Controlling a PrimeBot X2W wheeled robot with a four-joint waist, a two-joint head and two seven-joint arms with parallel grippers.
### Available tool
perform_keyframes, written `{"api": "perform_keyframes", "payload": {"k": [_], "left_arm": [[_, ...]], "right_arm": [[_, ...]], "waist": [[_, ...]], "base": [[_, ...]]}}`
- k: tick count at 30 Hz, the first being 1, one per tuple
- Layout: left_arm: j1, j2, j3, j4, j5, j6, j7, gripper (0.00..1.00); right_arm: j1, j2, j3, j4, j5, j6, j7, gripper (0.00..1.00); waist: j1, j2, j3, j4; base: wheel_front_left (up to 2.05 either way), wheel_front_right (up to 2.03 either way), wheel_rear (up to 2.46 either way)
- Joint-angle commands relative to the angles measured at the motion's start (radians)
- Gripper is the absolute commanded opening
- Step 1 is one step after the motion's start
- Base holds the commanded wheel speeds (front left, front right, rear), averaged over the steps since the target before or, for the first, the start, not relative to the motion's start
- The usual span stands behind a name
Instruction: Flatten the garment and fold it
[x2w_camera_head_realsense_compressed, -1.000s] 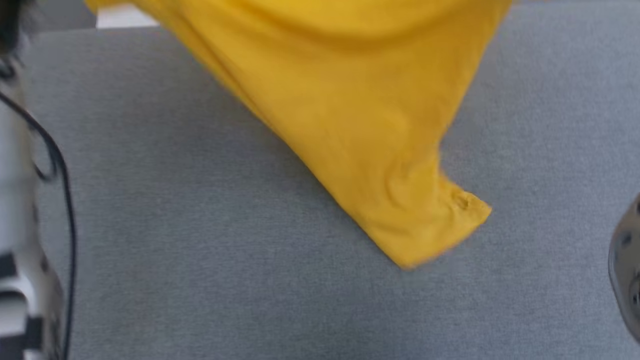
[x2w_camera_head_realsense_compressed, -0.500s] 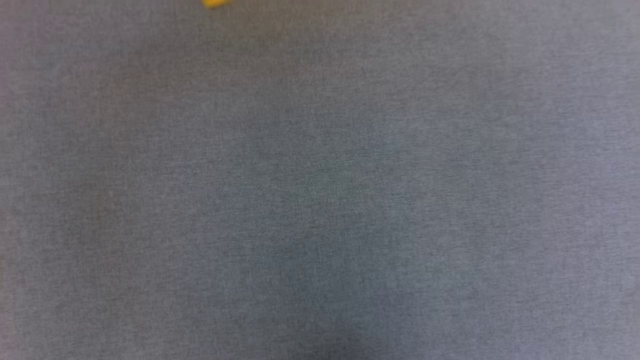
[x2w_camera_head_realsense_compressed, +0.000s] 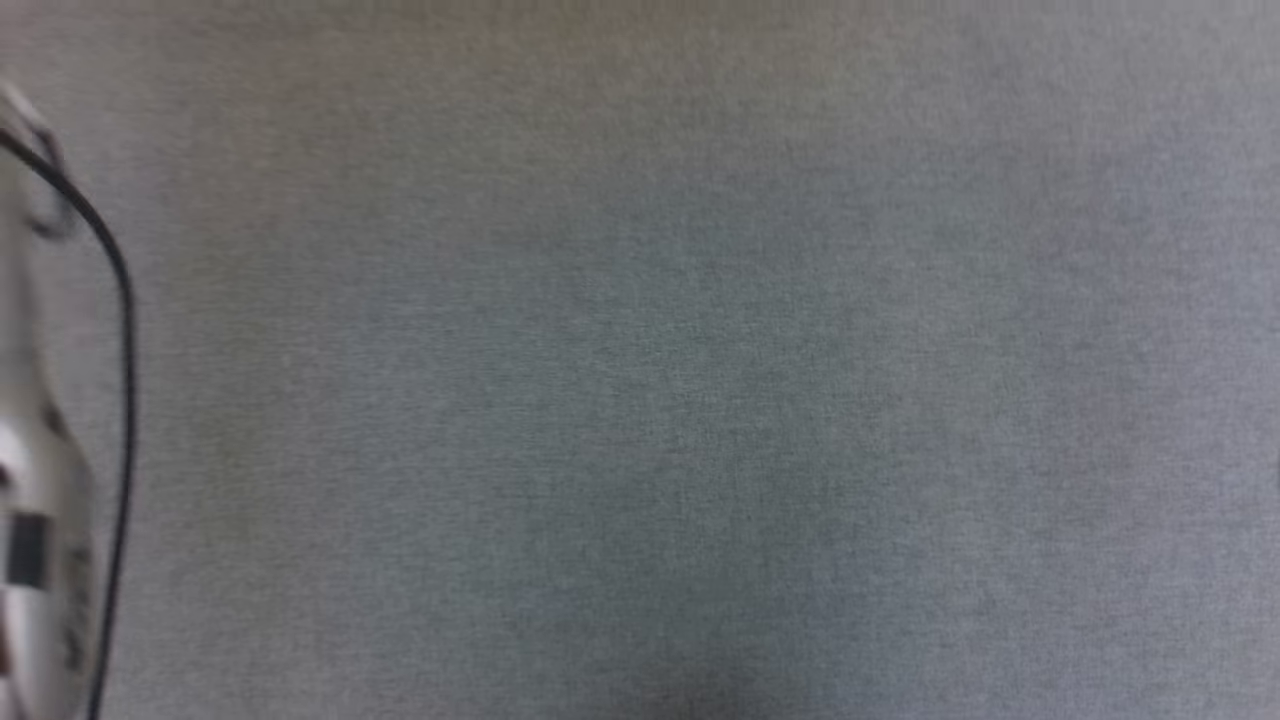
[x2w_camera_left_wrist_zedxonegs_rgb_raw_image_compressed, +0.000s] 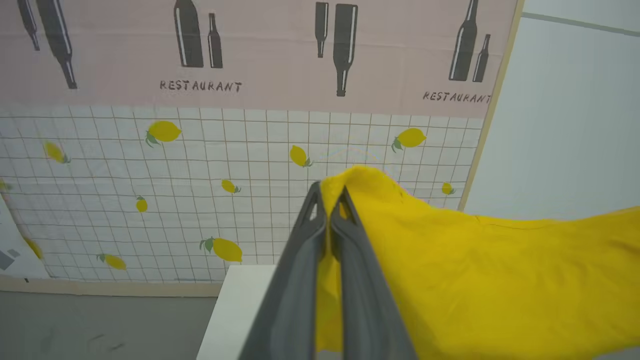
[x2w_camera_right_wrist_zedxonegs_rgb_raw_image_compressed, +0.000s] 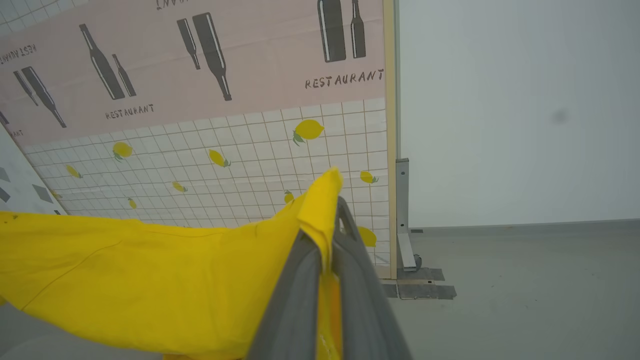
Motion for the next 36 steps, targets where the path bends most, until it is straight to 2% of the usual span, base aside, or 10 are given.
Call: {"api": "perform_keyframes", "payload": {"k": [1,5,8,12,16,22,27,30,32,36], "left_arm": [[0.054,-0.01,0.002,0.001,-0.019,-0.008,-0.015,0.0],[0.227,-0.043,0.013,-0.02,-0.072,-0.017,-0.039,0.0],[0.395,-0.078,0.043,-0.064,-0.132,-0.003,-0.038,0.0],[0.643,-0.112,0.052,-0.156,-0.177,0.026,-0.004,0.0],[0.903,-0.166,0.073,-0.271,-0.24,0.074,0.028,0.0],[1.271,-0.198,0.091,-0.398,-0.283,0.141,0.075,0.0],[1.453,-0.202,0.108,-0.45,-0.306,0.188,0.117,0.0],[1.515,-0.19,0.118,-0.476,-0.302,0.234,0.154,0.0],[1.538,-0.166,0.11,-0.488,-0.28,0.259,0.187,0.0],[1.557,-0.099,0.045,-0.497,-0.186,0.292,0.261,0.0]], "right_arm": [[0.068,-0.02,0.008,-0.021,0.039,-0.001,-0.006,0.0],[0.295,-0.09,0.059,-0.106,0.125,-0.001,-0.016,0.0],[0.502,-0.145,0.104,-0.202,0.172,-0.001,-0.02,0.0],[0.776,-0.175,0.084,-0.315,0.21,-0.001,-0.016,0.0],[1.03,-0.147,0.017,-0.408,0.209,-0.001,0.001,0.0],[1.328,-0.063,-0.082,-0.509,0.152,-0.001,0.048,0.0],[1.487,-0.015,-0.114,-0.553,0.086,-0.001,0.108,0.0],[1.544,-0.013,-0.119,-0.572,0.063,-0.001,0.151,0.0],[1.566,-0.02,-0.124,-0.587,0.039,-0.001,0.19,0.0],[1.565,-0.06,-0.059,-0.603,-0.028,-0.001,0.29,0.0]], "waist": [[-0.0001,-0.0001,-0.081,0.041],[-0.0001,-0.0001,-0.188,0.069],[-0.0001,-0.0001,-0.273,0.088],[-0.0001,-0.0001,-0.363,0.103],[-0.0001,-0.0001,-0.417,0.11],[-0.0001,-0.0001,-0.455,0.097],[-0.0001,-0.0001,-0.469,0.084],[-0.0001,-0.0001,-0.473,0.077],[-0.0001,-0.0001,-0.473,0.073],[-0.0001,-0.0001,-0.473,0.053]], "base": [[0.0,0.0,0.0],[0.0,0.0,0.0],[0.0,0.0,0.0],[0.0,0.0,0.0],[0.0,0.0,0.0],[0.0,0.0,0.0],[0.0,0.0,0.0],[0.0,0.0,0.0],[0.0,0.0,0.0],[0.0,0.0,0.0]]}}
